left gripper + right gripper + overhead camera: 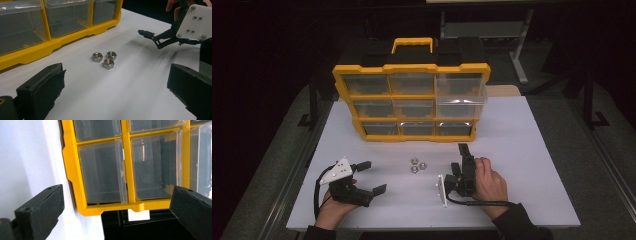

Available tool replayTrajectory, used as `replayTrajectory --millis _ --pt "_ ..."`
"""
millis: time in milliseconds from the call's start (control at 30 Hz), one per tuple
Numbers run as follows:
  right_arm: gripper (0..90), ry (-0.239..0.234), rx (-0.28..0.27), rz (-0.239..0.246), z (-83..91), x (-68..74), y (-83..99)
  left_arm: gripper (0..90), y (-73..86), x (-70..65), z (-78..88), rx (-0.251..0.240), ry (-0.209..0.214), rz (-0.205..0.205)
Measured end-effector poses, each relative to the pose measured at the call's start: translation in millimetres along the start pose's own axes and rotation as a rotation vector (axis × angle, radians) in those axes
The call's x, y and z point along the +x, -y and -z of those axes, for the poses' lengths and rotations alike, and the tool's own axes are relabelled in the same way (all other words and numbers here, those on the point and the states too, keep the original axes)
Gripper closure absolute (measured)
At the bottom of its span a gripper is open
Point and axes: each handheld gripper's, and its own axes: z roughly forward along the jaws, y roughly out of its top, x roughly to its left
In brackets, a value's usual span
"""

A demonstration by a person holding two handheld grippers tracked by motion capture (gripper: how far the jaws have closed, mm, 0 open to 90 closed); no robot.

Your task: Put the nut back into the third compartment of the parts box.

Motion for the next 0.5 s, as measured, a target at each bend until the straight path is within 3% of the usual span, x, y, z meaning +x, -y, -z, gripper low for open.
replayTrajectory --millis 267,300,400,433,500 --pt "0.0 -0.046 0.021 -0.104 -0.2 -5.4 7.7 0.6 0.2 -0.1 -0.8 0.01 0.001 0.003" --pt "0.0 -0.055 0.019 -0.14 -0.1 -8.0 9.6 0.6 0.4 -1.0 -0.9 0.003 0.0 0.014" --pt "0.0 -0.082 0.019 -0.177 -1.0 -11.2 11.9 0.6 0.3 -0.8 -0.9 -0.005 -0.001 0.008" --pt "0.0 -0.1 0.016 -0.239 -1.3 -11.5 13.6 0.6 0.1 -0.5 -0.9 -0.004 -0.001 0.005" --pt "0.0 -0.109 0.02 -0.256 -1.9 -12.6 16.1 0.6 0.0 -0.7 -1.0 -0.001 -0.001 0.006"
